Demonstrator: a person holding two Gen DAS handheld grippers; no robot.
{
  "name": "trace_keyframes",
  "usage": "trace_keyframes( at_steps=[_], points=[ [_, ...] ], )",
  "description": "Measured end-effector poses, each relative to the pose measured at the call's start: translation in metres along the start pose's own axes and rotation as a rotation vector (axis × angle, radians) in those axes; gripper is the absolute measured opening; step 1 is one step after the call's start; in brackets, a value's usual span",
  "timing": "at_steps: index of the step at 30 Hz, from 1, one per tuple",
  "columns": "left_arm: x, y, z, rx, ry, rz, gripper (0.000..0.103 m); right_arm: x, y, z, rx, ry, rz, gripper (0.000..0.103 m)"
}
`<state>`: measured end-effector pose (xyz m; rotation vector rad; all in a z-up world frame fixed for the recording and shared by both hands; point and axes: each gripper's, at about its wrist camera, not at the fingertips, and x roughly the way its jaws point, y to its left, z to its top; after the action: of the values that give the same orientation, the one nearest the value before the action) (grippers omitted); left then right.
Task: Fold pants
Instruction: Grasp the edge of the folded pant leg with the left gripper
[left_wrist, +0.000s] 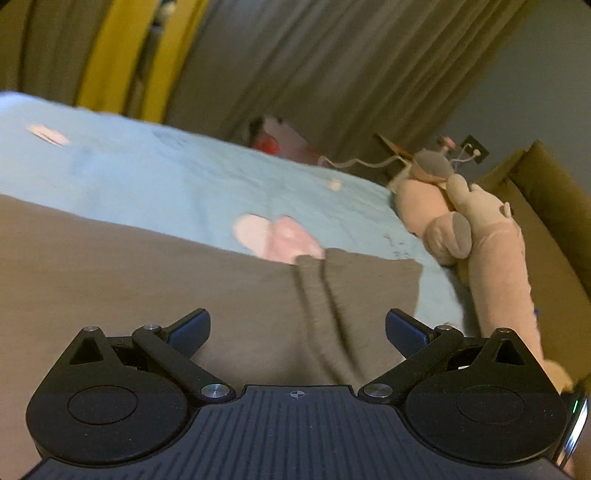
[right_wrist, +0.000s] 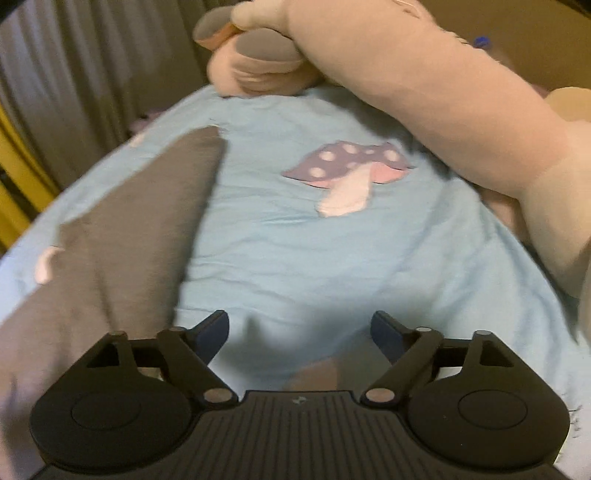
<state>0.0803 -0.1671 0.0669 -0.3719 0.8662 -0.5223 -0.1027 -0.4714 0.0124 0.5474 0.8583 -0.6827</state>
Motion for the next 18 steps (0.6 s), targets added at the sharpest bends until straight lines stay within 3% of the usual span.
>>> trace_keyframes(
  at_steps=[2,5,7,8,15,16,18],
  points=[
    [0.025,-0.003,0.01,-0.025,0.036,-0.037,0.098,0.01,-0.001,0.0,0.0,0.049,0.025,0.088],
    [0.062,-0.002,0.023,-0.068,0.096,-0.088,0.073,0.027,-0.001,0.0,-0.009,0.129,0.029,0.091],
    [0.086,-0.003,0.026,-0.089,0.133,-0.11,0.067,0.031,0.001,0.0,-0.017,0.125,0.044,0.097],
    [0.097,-0.003,0.027,-0.097,0.153,-0.117,0.058,0.031,0.002,-0.001,-0.025,0.121,0.049,0.098],
    [0.137,-0.009,0.038,-0.065,0.237,-0.049,0.058,0.04,0.008,-0.002,-0.067,0.122,0.041,0.099],
    [0.135,-0.01,0.041,-0.073,0.23,-0.043,0.06,0.038,0.008,-0.002,-0.072,0.122,0.042,0.099],
    [0.127,-0.01,0.044,-0.055,0.202,-0.03,0.077,0.037,0.007,-0.002,-0.07,0.121,0.047,0.099]
  ],
)
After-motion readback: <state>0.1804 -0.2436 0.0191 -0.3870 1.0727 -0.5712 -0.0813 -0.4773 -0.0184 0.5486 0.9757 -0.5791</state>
